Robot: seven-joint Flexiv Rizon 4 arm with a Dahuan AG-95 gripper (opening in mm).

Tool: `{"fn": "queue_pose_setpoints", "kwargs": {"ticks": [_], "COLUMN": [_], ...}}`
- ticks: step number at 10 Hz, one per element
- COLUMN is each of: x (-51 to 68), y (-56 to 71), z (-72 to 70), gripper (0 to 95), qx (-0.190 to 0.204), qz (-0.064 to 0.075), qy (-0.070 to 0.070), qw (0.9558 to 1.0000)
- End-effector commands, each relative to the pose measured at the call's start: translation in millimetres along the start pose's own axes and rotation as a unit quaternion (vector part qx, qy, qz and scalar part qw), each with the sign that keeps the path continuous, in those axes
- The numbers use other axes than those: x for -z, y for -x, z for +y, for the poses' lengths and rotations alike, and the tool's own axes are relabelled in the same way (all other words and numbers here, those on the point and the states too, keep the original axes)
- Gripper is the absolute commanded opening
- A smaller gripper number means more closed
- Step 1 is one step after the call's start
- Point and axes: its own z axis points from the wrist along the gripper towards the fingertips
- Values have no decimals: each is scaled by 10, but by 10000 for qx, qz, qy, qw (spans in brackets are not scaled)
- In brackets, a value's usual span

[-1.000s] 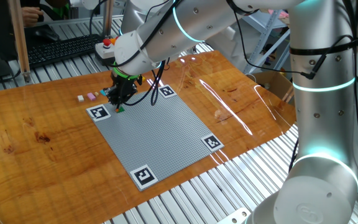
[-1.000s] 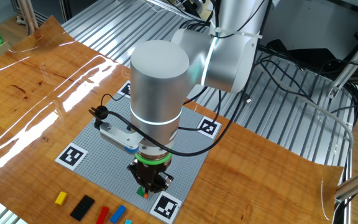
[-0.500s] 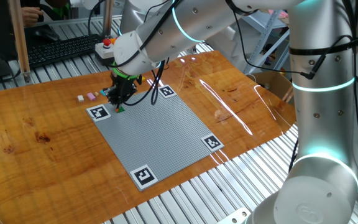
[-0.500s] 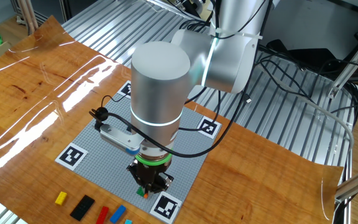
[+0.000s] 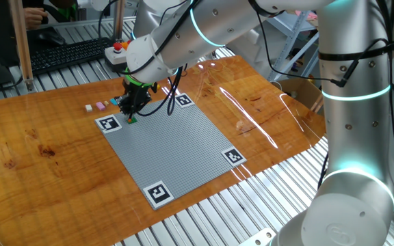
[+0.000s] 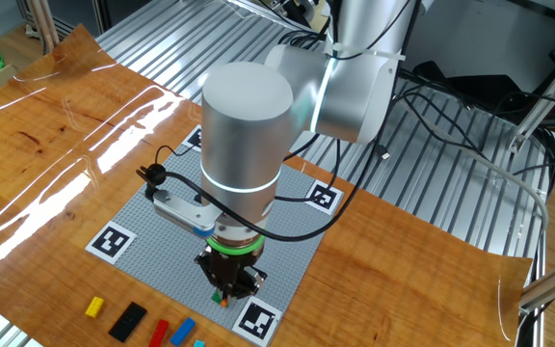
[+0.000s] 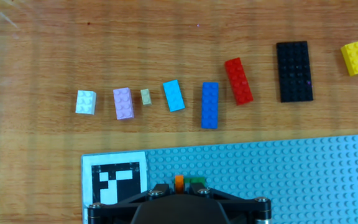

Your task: Stack small Lego blocks one on top of the other

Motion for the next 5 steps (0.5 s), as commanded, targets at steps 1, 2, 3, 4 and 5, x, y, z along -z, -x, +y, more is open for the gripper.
{"fn": "queue_pose_setpoints", "kwargs": {"ticks": [1,2,3,4,5], "x": [-154,-150,-145,-125,-50], "y": [-13,-16,-20,-25,-27], "z": [-7,-4,0,6,28], "gripper": [0,0,0,0,0], "qx": [-22,-55,-61,-68,-83], "qz": [74,103,134,149,217], "qy": [-14,2,-6,-15,-36], "qw": [10000,9999,9999,9999,9997]}}
